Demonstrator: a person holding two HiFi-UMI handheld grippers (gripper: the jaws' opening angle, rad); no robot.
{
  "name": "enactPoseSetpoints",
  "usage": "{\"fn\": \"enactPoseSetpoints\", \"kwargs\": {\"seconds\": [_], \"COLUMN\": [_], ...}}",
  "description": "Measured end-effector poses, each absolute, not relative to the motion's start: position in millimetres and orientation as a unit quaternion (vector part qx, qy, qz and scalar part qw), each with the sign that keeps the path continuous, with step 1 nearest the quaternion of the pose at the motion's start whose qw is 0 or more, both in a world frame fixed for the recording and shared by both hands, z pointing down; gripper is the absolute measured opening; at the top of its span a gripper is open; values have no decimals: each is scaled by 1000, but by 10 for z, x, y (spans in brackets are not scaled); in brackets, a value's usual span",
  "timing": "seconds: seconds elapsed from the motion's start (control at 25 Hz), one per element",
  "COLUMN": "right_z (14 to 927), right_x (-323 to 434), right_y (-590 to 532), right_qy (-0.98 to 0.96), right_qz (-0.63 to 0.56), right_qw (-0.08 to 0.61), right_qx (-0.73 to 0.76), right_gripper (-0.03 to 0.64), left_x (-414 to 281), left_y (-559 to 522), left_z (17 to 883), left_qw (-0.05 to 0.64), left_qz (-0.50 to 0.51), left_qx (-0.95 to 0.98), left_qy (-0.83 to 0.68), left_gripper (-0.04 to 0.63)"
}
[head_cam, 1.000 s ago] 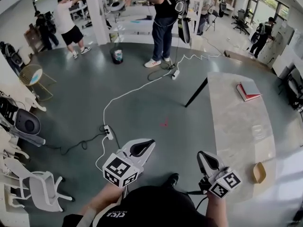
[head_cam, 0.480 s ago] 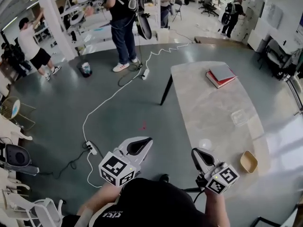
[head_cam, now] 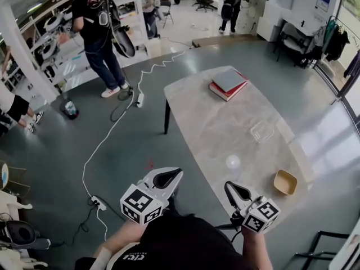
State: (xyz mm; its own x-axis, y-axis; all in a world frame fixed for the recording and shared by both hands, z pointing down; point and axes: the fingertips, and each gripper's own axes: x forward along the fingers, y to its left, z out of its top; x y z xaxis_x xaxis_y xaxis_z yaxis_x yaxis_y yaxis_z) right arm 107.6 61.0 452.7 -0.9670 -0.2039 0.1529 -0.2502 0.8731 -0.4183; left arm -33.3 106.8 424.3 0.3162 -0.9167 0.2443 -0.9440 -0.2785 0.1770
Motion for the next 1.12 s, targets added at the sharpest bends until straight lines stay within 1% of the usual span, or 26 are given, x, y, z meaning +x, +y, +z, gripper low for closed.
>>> {"fn": "enactPoseSetpoints", "kwargs": {"seconds": [0.24,0.48,0.84,0.96,1.12], "right_z": [4551,4467,4588,4596,4674], "right_x": [916,525,162,149,295], "right_y": [20,-515,-1020,-1105,-1188], "right_qy": [-955,-951,-923,-916,-905], "right_qz": [220,201,206,207,219], "right_qw": [46,36,12,10,23], "right_qx": [194,234,323,343,365], "right_gripper": [2,2,2,2,2], "left_x": [-513,-905,-1383,-1407,-1234], "left_y": [285,-439,-1063,-1275,-1455], "left_z": [4319,4200,4407,4443,4439], "left_qw": [145,121,127,127,133], "left_qz": [49,55,67,71,64], "left_qx": [842,868,901,908,918], "left_qy": [-518,-477,-411,-393,-368], "left_gripper": [-6,-6,-8,-8,-6]}}
